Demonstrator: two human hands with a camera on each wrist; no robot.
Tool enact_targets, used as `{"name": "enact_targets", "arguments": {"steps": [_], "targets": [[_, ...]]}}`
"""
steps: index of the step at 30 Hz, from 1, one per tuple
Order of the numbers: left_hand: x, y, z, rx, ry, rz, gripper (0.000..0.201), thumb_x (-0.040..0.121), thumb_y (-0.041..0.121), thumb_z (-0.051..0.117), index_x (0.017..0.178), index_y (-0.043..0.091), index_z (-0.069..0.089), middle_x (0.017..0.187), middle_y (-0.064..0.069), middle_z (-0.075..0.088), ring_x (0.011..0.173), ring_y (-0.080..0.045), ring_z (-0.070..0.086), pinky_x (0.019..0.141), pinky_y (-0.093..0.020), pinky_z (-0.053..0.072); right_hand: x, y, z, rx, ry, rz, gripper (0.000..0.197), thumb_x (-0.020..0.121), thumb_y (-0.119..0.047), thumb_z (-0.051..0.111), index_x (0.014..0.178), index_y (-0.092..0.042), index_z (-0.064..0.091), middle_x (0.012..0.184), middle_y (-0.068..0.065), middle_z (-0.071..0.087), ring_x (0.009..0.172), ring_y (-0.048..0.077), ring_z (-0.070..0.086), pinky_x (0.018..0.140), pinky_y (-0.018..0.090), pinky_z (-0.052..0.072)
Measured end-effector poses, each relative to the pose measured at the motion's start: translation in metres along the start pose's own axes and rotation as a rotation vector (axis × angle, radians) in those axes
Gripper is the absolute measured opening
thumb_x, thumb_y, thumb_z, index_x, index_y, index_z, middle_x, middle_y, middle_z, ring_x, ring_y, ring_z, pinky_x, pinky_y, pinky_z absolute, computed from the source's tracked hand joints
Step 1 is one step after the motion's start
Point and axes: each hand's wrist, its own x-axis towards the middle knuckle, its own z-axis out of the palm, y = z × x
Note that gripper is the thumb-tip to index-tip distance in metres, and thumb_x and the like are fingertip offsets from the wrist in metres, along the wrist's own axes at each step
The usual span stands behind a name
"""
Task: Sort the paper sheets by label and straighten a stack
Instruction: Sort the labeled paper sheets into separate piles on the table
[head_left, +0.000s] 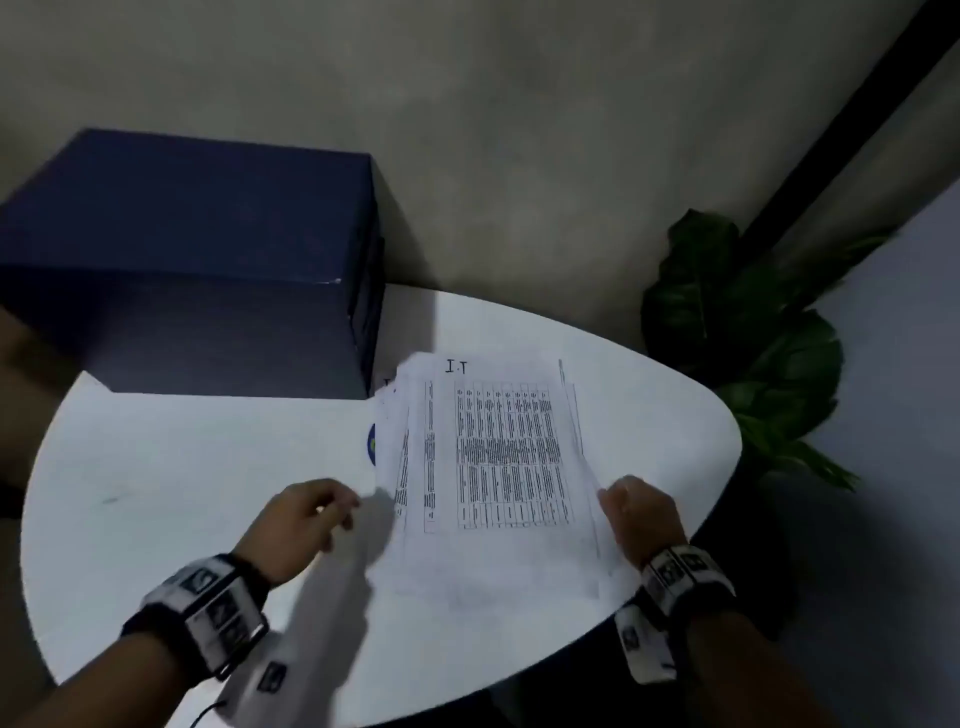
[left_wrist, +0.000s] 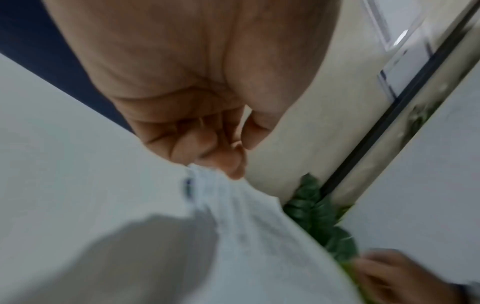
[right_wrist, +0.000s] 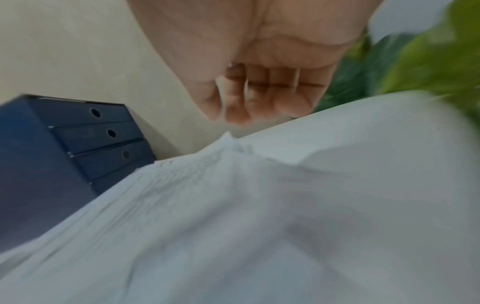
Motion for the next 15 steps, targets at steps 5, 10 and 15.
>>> {"name": "enact_targets", "arguments": {"steps": [5,10,15], "targets": [[0.072,0.025,0.065,0.062,-0.032,-0.026,0.017,0.090,0.030,0.050,0.096,0.015,0.056,0.097,-0.008,0.067,0.087,-0.023,0.064,0.083,-0.036,0.050,0.033,-0.057,0.032,-0.085,-0.233,0.050,0.056,0.091,-0.041,0.059,0.138,-0.014,0.047,0.145,0.005,0.042,0.133,0.026,0.038,0.111,0.038,0.035],[0.101,0.031,0.102,0.054,0.154,-0.235,0.046,0.085,0.031,0.053,0.121,0.002,0.047,0.128,-0.025,0.053,0.111,-0.043,0.058,0.090,-0.045,0.051,0.016,-0.068,0.061,-0.250,-0.254,0.014,0.057,0.091,-0.048,0.053,0.142,-0.025,0.042,0.155,0.000,0.026,0.141,0.028,0.023,0.114,0.050,0.028],[0.114,0.038,0.107,-0.110,0.180,-0.394,0.058,0.084,0.026,0.078,0.124,0.004,0.042,0.109,-0.011,0.061,0.102,-0.031,0.062,0.077,-0.033,0.049,0.006,-0.074,0.070,-0.085,-0.246,-0.041,0.051,0.090,-0.041,0.056,0.138,-0.027,0.048,0.153,-0.004,0.032,0.140,0.022,0.027,0.115,0.041,0.028]]}}
